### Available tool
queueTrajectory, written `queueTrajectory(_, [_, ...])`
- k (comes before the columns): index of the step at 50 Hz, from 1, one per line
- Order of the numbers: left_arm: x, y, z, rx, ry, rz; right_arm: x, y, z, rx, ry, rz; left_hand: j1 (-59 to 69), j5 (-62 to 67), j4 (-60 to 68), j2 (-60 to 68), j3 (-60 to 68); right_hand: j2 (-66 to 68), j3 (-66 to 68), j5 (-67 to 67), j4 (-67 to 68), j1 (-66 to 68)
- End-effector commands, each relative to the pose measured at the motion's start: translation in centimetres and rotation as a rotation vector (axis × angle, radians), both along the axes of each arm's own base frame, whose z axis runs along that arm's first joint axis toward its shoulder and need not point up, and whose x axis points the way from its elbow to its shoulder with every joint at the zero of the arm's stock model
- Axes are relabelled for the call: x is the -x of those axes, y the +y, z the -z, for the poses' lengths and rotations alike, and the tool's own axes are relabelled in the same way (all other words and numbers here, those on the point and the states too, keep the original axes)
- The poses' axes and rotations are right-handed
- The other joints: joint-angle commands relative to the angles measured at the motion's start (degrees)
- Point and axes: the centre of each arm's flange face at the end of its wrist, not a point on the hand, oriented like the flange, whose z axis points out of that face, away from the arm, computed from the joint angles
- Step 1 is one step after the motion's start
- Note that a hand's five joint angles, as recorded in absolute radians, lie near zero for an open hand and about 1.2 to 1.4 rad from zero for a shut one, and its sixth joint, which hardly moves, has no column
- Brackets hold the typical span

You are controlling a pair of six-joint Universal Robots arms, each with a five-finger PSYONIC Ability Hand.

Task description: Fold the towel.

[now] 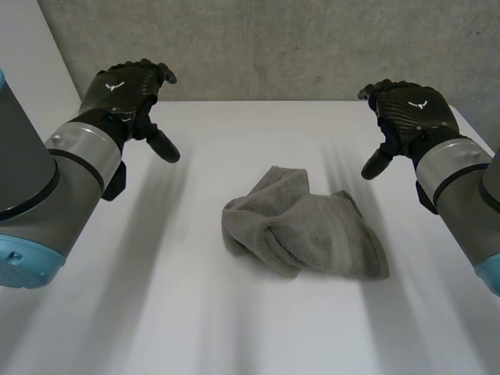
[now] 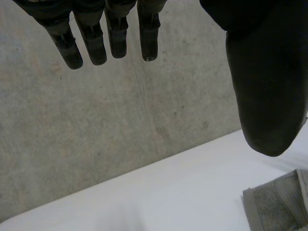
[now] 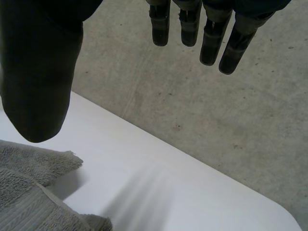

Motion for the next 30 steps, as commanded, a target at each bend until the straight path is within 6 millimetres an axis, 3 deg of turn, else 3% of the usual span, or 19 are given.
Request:
queueTrajectory(1, [0.0, -0.3, 1.0, -0.024, -0.009, -0.01, 0.4, -0.4, -0.1, 0.006, -0.003, 0.016, -3.5, -1.8, -3.1, -3.0, -2.8, -4.1, -2.7, -3.6, -4.4, -4.0])
queueTrajectory(15, [0.0, -0.3, 1.3, -0.031, -0.012, -0.003, 0.6, -0.5, -0.5, 0.016, -0.005, 0.022, -3.6, -2.0, -3.1, -3.2, -2.8, -4.1, -2.7, -3.6, -4.4, -4.0])
queueTrajectory(23, [0.5, -0.8, 2.6, -0.021, -0.022, 0.015, 0.1, -0.4, -0.2, 0.011, 0.018, -0.029, -3.8, -2.2, -3.1, -3.4, -2.8, -4.1, -2.7, -3.6, -4.4, -4.0])
queueTrajectory(28, [1.8, -1.5, 4.6, -0.052, -0.036, 0.12, -1.2, 0.2, 0.9, -0.036, 0.096, -0.201, -3.6, -2.0, -3.1, -3.2, -2.8, -4.1, -2.7, -3.6, -4.4, -4.0])
queueTrajectory(30, [3.1, -1.8, 6.4, -0.078, -0.065, 0.234, -1.6, 0.1, 2.3, -0.104, 0.13, -0.286, -3.3, -1.7, -3.1, -2.9, -2.8, -4.1, -2.7, -3.6, -4.4, -4.0])
